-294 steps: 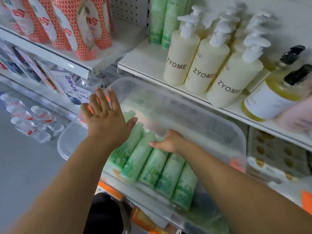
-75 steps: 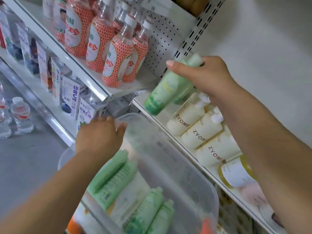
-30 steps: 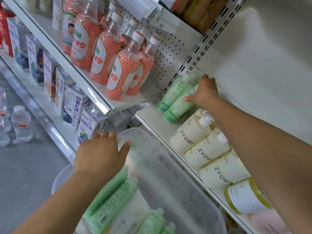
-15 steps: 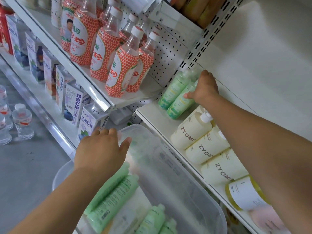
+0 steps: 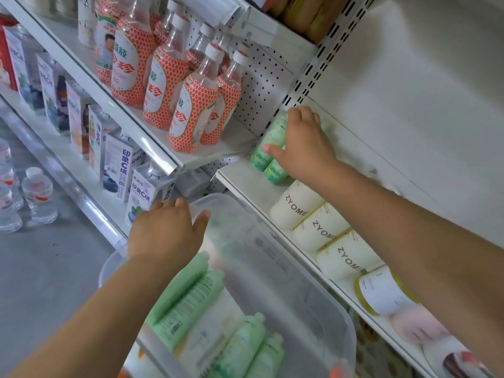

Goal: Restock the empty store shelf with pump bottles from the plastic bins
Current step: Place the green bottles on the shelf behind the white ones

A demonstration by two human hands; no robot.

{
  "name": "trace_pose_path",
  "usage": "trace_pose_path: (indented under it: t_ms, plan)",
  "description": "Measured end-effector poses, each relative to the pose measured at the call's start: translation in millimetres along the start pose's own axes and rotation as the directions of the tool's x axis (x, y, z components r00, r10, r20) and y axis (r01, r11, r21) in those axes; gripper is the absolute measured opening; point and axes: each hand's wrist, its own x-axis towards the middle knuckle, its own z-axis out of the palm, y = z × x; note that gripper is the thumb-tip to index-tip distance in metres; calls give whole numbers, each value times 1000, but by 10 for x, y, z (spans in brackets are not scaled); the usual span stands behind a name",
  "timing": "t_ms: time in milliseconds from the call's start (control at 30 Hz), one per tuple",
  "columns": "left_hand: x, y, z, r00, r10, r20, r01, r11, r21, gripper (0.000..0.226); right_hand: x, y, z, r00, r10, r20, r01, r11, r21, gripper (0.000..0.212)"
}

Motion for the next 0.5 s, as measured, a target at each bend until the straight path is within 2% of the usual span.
trace_pose_path:
  t_ms: [67,133,200,267,333,400,433,500]
  plan:
    - [-5,-15,-13,999,14,-31,-15,999,-41,53,-370,-193,24,997,-69,-41,74,989,128,67]
    - [-3,-31,-13,999,17,-48,-23,993,-120,50,-817,-354,188,996,-81,-26,85,946,314,57]
    - [12,-47,-7,999,4,-32,-10,982,-188,49,-1248,-467,525,997,-18,79,-22,876,482,52]
    - [21,-66,1,1000,-8,-1,8,979,-206,48,-1595,-544,956,961,72,268,-212,814,541,55]
    - [6,-74,13,1000,-19,1,18,984,-179,48,-1841,-595,1348,865,163,474,-432,724,538,58]
    - [-5,-74,30,999,-32,-21,29,993,-113,49,-1980,-608,1679,734,246,633,-638,571,517,62]
    - [-8,-73,39,999,-34,-27,32,997,-75,50,-2018,-611,1828,661,282,695,-728,465,503,67]
    - [2,-61,58,999,-23,-25,23,999,-26,51,-2054,-649,2059,477,288,831,-879,146,454,76]
